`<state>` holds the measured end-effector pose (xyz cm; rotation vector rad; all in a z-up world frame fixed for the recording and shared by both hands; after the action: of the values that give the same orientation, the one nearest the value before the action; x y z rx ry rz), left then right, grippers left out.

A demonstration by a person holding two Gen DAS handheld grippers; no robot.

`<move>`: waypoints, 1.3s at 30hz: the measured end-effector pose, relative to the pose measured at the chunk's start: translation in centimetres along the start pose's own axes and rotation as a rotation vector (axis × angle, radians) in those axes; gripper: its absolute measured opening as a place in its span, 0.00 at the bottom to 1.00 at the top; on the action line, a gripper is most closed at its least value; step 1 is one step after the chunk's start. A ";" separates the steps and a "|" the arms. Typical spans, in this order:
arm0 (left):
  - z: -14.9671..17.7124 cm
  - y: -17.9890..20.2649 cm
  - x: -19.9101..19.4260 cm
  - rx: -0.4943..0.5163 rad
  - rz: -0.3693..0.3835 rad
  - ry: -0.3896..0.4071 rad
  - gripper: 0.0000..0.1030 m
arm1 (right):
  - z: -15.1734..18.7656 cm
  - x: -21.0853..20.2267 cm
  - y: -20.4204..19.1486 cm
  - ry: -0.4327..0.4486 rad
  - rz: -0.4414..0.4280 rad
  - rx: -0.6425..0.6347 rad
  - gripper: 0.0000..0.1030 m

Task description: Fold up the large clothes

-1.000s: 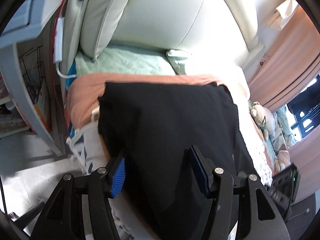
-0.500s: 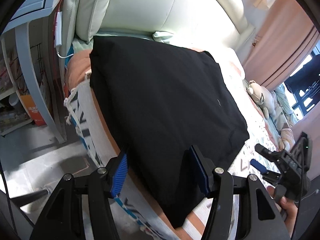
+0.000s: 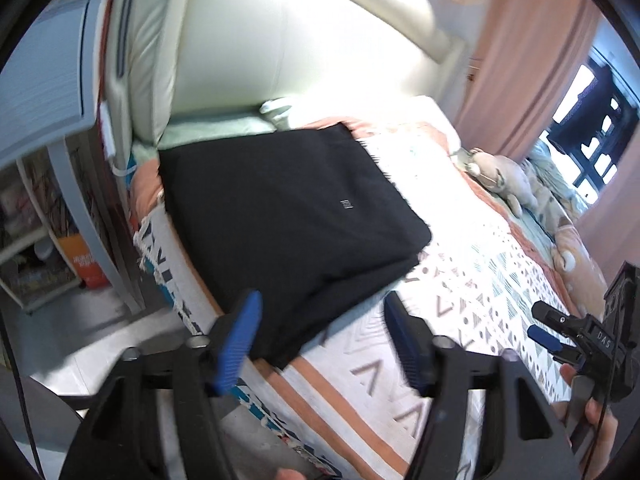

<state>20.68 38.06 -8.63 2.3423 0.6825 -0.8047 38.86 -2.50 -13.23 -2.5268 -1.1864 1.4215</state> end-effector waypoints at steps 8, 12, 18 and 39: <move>1.5 4.6 -4.5 0.087 0.053 0.045 0.99 | 2.6 -9.5 2.2 0.102 0.069 -0.021 1.00; 2.6 6.4 -6.7 0.125 0.132 0.076 1.00 | 4.4 -13.4 2.2 0.154 0.095 -0.039 1.00; 4.6 8.8 -10.2 0.206 0.170 0.134 1.00 | 8.3 -18.6 3.0 0.228 0.113 -0.061 1.00; 13.8 11.3 -18.6 0.383 0.243 0.193 1.00 | 23.3 -32.2 6.3 0.375 0.234 -0.052 1.00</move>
<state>9.49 15.97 -1.41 2.8085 0.3268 -0.6495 15.89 -34.64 -5.66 -2.8722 -0.8994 0.8898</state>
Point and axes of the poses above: each gripper's, at about its wrist camera, not at the fingertips, and x roughly the way its jaws point, y to its right, z to its underside, the point moved 1 cm from there along x, roughly the way its jaws point
